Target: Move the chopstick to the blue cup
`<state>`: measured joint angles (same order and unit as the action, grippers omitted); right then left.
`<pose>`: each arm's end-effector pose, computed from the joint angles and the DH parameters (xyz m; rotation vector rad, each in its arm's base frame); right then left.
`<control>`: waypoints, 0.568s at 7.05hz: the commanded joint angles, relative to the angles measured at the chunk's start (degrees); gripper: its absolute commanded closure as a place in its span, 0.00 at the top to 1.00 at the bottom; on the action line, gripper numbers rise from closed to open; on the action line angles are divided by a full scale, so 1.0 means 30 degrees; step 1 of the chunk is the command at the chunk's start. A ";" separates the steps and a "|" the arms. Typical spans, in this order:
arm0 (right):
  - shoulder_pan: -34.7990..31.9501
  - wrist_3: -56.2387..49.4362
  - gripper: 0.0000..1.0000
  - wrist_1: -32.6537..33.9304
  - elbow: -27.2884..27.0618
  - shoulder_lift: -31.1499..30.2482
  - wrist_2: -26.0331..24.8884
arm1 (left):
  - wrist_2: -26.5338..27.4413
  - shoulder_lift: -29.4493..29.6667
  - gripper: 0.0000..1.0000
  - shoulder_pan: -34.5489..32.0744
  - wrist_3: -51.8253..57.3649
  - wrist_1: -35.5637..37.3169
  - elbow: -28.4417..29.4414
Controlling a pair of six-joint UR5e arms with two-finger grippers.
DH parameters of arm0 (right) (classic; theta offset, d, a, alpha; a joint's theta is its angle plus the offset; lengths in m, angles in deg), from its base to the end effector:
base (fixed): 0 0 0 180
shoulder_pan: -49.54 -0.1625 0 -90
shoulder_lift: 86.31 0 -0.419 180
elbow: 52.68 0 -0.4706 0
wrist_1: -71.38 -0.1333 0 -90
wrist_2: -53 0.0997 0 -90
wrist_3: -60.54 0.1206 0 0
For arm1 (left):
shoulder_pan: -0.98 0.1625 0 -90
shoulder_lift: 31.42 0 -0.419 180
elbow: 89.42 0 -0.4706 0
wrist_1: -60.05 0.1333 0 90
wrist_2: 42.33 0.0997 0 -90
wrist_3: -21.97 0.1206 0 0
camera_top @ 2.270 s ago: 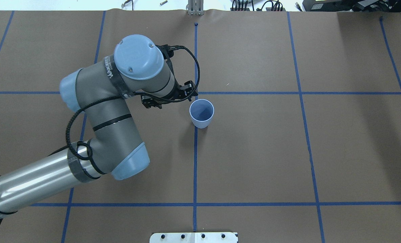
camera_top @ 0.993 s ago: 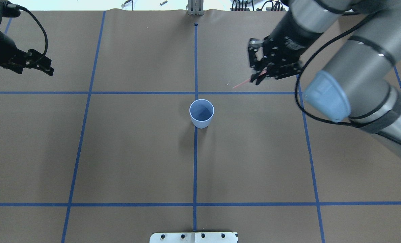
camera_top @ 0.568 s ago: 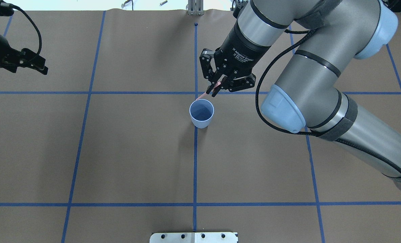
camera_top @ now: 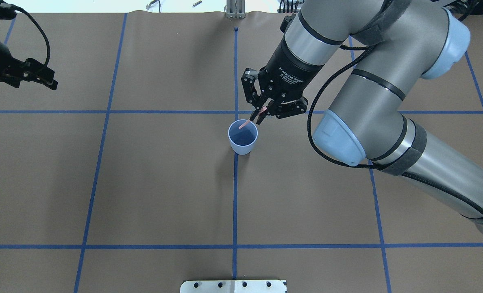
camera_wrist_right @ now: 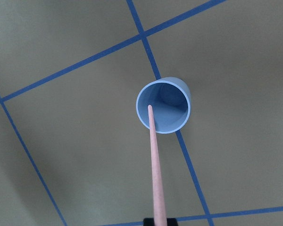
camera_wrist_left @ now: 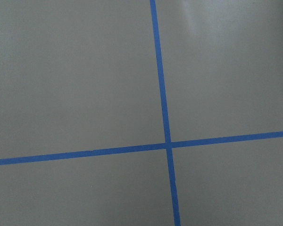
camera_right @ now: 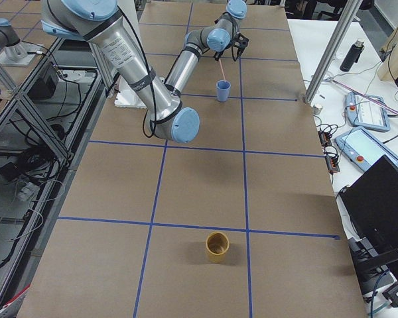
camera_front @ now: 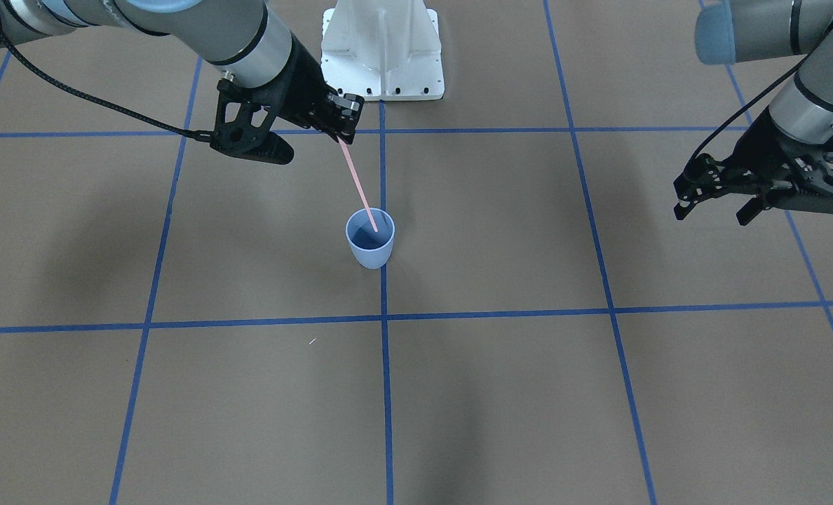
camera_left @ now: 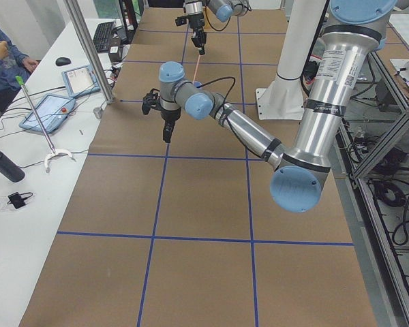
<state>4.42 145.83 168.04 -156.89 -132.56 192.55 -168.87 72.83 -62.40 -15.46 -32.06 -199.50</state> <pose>-0.4383 -0.4990 0.0374 -0.3755 -1.0936 0.2385 0.2271 -0.5903 0.3219 0.1937 0.8462 0.0261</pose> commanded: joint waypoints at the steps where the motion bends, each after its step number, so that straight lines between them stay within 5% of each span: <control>1: 0.0508 -0.0246 0.31 -0.0082 0.0750 -0.0109 -0.0169 | 0.0024 0.0055 0.98 0.0061 -0.0091 0.0000 0.0013; 3: 0.0629 -0.0421 1.00 -0.0112 0.0843 -0.0050 -0.0374 | 0.0024 0.0055 0.98 0.0062 -0.0121 0.0000 0.0042; 4: -0.0069 -0.0451 1.00 -0.0112 0.0754 -0.0195 -0.0084 | 0.0024 0.0084 0.98 0.0091 -0.0121 0.0000 0.0072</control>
<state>5.82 144.64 167.73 -154.38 -132.86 191.70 -168.80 73.02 -62.19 -15.83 -32.06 -199.37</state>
